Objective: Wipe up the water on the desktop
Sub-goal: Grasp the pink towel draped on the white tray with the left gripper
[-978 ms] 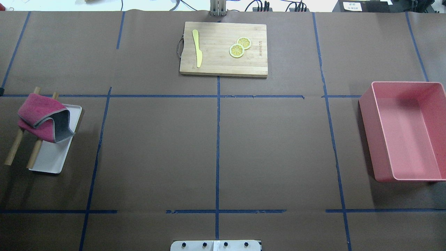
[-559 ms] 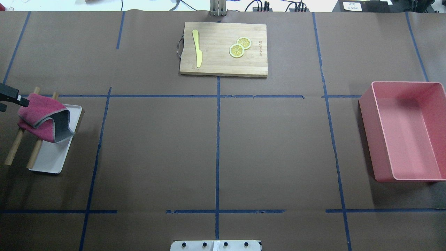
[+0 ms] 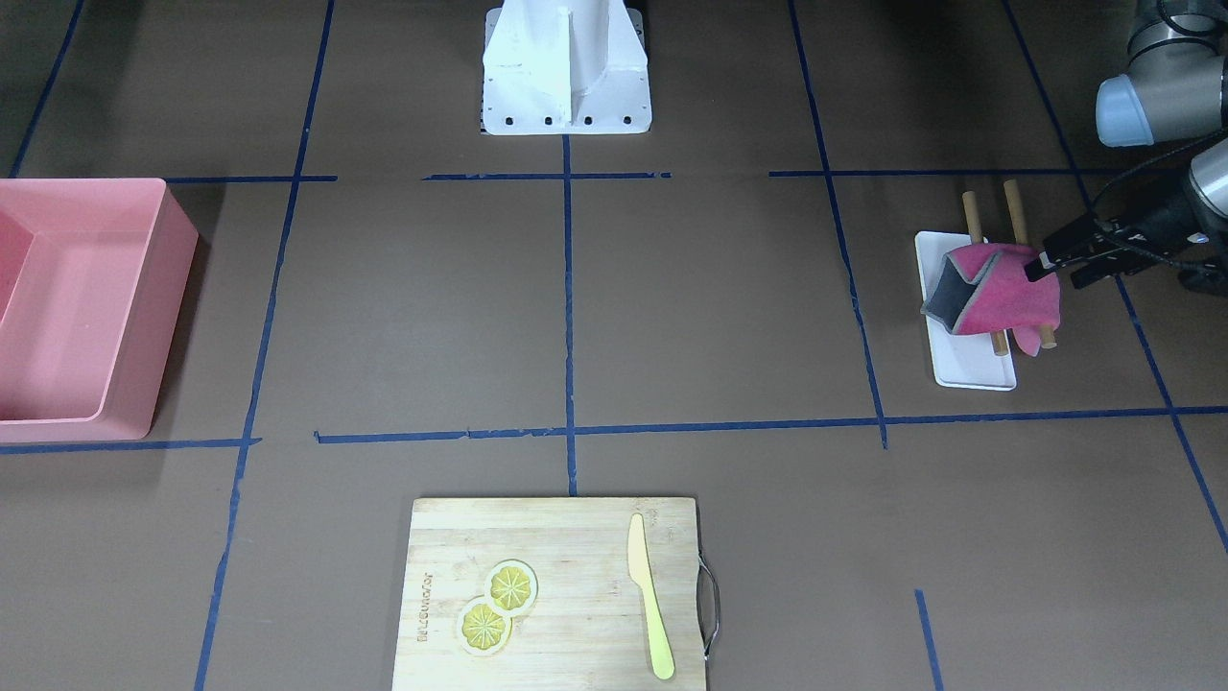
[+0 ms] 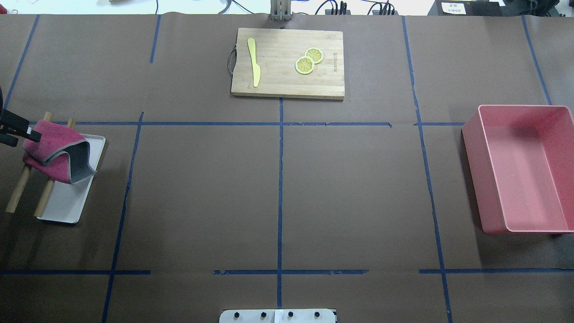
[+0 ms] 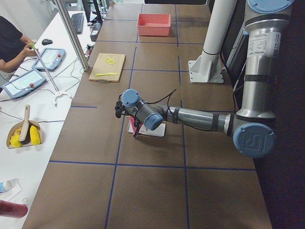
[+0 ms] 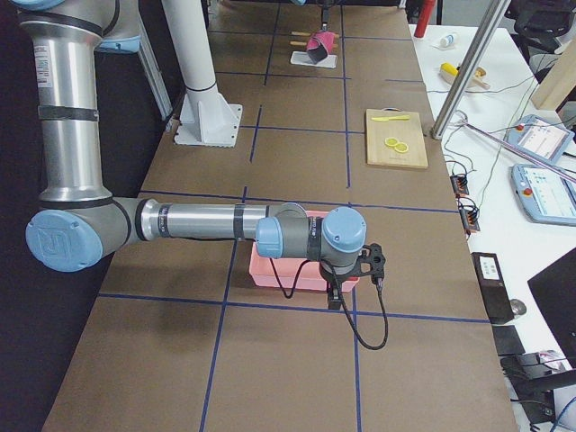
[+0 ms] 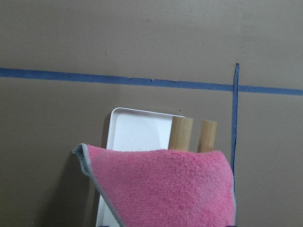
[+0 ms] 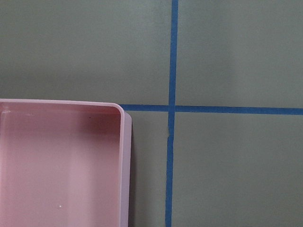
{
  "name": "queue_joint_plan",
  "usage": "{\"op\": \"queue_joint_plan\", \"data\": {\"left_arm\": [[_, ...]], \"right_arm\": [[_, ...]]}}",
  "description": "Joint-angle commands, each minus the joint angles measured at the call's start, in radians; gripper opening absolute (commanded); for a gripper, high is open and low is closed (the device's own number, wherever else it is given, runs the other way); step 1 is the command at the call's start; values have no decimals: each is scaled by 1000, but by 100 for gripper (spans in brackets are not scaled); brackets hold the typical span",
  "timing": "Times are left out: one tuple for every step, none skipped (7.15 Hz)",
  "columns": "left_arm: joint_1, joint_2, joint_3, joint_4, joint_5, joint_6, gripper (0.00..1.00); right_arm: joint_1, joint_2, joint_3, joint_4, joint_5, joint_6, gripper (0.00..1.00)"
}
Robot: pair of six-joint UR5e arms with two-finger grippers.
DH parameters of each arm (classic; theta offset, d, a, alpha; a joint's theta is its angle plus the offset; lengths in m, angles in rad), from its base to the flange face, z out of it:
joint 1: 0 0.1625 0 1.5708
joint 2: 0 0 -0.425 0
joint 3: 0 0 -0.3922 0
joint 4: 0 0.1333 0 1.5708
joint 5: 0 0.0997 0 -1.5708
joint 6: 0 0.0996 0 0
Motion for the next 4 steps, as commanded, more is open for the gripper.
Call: {"op": "queue_joint_plan", "data": {"left_arm": [[2, 0, 1, 0, 1, -2, 68], [2, -2, 1, 1, 1, -4, 60], [2, 0, 1, 2, 1, -2, 50], [2, 0, 1, 2, 1, -1, 38]], "right_arm": [[0, 1, 0, 1, 0, -1, 100], [0, 1, 0, 1, 0, 0, 100], [0, 1, 0, 1, 0, 0, 100], [0, 1, 0, 1, 0, 0, 100]]}}
